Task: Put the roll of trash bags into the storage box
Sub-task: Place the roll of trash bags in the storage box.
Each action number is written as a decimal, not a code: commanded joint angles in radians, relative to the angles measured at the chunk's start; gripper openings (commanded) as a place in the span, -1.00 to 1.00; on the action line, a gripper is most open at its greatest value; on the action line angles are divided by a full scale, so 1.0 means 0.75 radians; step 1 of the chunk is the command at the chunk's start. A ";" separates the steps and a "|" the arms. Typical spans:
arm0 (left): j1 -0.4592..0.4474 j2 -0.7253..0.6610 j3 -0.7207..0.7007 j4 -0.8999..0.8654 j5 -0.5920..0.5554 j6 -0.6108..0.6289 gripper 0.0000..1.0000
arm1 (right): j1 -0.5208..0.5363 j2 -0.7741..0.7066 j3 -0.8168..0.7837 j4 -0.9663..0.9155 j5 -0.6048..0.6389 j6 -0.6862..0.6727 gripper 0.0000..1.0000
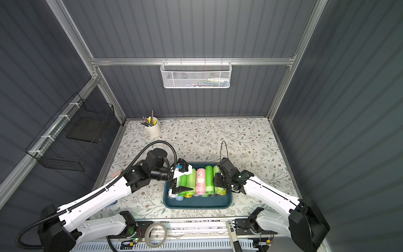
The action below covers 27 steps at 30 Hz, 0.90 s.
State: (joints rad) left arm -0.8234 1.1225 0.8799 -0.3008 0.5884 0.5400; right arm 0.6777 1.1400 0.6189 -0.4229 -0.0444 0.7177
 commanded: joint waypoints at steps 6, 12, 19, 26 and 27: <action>-0.007 0.013 0.040 -0.034 0.027 0.019 1.00 | 0.009 0.014 0.030 0.011 0.017 0.000 -0.04; -0.009 0.016 0.040 -0.034 0.025 0.018 0.99 | 0.012 0.002 0.029 0.000 0.027 -0.002 -0.01; -0.009 0.014 0.040 -0.034 0.025 0.021 0.99 | 0.013 -0.003 0.031 -0.008 0.032 -0.004 0.06; -0.009 0.015 0.040 -0.037 0.031 0.020 1.00 | 0.011 0.003 0.038 -0.012 0.031 -0.008 0.13; -0.009 0.015 0.042 -0.039 0.030 0.021 0.99 | 0.010 0.002 0.041 -0.015 0.032 -0.010 0.13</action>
State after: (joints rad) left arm -0.8242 1.1290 0.8818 -0.3084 0.5884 0.5404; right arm 0.6815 1.1397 0.6231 -0.4206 -0.0257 0.7151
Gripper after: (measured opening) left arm 0.997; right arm 0.565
